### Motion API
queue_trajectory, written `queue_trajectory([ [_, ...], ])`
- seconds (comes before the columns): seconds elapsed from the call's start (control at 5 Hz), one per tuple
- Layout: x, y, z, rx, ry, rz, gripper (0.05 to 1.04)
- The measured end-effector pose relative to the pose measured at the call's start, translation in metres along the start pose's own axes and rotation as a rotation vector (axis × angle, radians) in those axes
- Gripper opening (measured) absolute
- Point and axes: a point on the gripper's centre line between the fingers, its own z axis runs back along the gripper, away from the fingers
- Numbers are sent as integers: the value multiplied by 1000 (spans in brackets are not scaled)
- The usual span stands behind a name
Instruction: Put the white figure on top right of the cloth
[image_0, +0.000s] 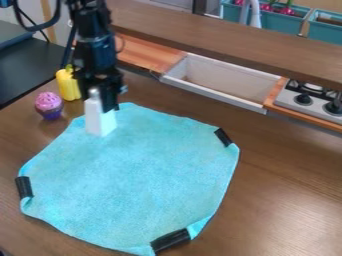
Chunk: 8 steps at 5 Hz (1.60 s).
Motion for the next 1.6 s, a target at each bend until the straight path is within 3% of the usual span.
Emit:
queue_trajectory([
  [0.2, 10, -34, -5, -3, -8, -57, 576],
  [0.8, 52, -111, -3, 15, -124, -125, 576],
  [1.0, 65, -118, -8, 29, -137, -122, 576],
  [1.4, 79, -119, -43, 63, -121, -110, 576],
  [1.6, 84, -117, -44, 74, -147, -108, 650],
])
